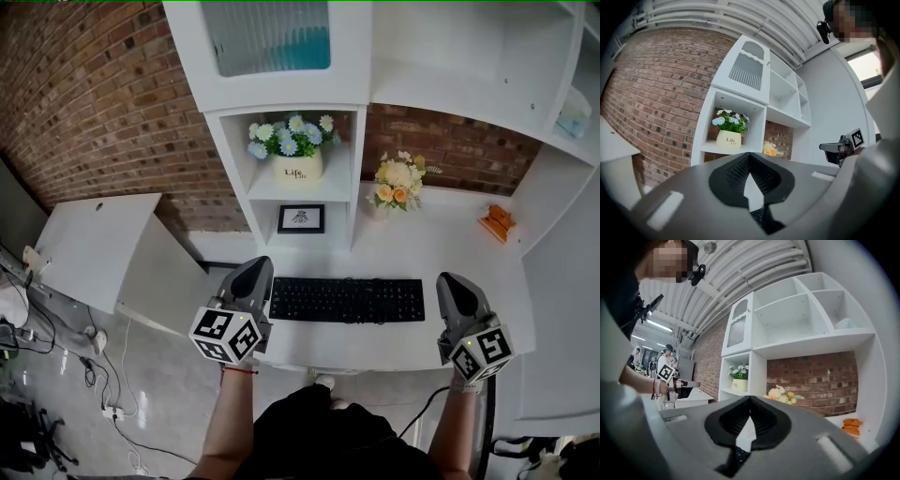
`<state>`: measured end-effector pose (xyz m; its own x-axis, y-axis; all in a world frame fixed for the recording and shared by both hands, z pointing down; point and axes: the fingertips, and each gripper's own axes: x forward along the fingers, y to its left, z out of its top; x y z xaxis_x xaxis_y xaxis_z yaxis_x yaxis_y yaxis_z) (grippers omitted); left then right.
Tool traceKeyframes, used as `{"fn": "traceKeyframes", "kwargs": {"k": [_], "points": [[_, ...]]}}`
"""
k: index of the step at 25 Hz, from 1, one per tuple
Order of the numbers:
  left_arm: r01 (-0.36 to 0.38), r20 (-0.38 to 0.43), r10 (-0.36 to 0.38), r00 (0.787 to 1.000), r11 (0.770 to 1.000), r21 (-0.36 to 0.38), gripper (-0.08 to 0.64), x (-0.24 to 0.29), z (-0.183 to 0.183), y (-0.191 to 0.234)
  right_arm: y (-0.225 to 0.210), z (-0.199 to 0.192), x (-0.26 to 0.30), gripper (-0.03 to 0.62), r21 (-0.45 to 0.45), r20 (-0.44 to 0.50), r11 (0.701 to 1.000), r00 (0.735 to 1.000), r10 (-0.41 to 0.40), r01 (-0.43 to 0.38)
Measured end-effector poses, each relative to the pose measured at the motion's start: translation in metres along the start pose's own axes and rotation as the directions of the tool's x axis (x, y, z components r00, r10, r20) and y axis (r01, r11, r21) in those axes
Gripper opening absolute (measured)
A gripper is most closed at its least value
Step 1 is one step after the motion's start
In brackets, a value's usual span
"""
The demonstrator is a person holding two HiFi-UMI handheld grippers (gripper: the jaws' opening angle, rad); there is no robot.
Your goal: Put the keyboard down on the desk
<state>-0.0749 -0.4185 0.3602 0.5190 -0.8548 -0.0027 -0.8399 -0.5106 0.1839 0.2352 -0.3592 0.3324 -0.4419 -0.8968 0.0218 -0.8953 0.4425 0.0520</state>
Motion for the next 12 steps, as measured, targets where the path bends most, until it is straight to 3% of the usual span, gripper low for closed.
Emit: {"fn": "traceKeyframes", "kwargs": {"k": [12], "points": [[0.0,0.006,0.0,1.0,1.0,-0.001,0.0,0.0025,0.0009,-0.0024,-0.0084,0.0012,-0.0047,-0.003,-0.001,0.018,0.999,0.999,-0.035,0.035]]}}
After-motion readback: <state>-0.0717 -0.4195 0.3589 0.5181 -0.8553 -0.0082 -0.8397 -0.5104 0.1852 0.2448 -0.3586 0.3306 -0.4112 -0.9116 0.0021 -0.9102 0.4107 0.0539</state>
